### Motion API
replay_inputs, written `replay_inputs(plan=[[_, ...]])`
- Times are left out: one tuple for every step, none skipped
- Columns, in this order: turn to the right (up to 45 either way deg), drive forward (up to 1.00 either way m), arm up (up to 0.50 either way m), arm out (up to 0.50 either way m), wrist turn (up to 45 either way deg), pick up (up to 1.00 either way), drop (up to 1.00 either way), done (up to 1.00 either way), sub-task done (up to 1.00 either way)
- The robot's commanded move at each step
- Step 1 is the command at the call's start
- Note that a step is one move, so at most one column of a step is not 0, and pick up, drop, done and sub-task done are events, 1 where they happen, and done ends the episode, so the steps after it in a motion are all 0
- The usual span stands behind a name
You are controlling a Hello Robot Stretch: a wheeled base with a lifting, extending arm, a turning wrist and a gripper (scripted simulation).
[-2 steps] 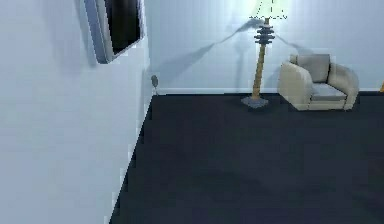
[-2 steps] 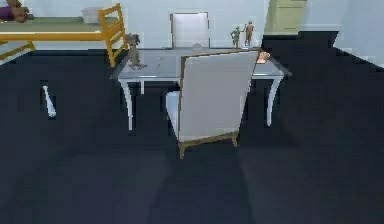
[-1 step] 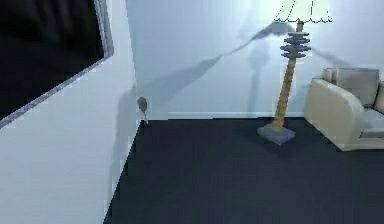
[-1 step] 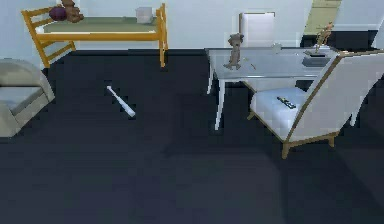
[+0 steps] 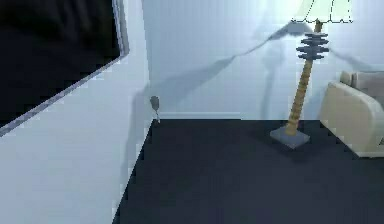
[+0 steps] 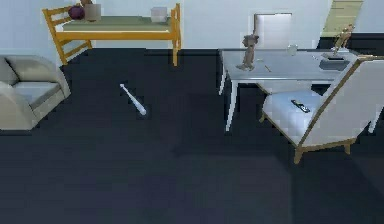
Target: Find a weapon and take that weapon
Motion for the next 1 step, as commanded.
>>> replay_inputs(plan=[[0.0, 1.00, 0.00, 0.00, 0.0, 0.00, 0.00, 0.00, 0.00]])
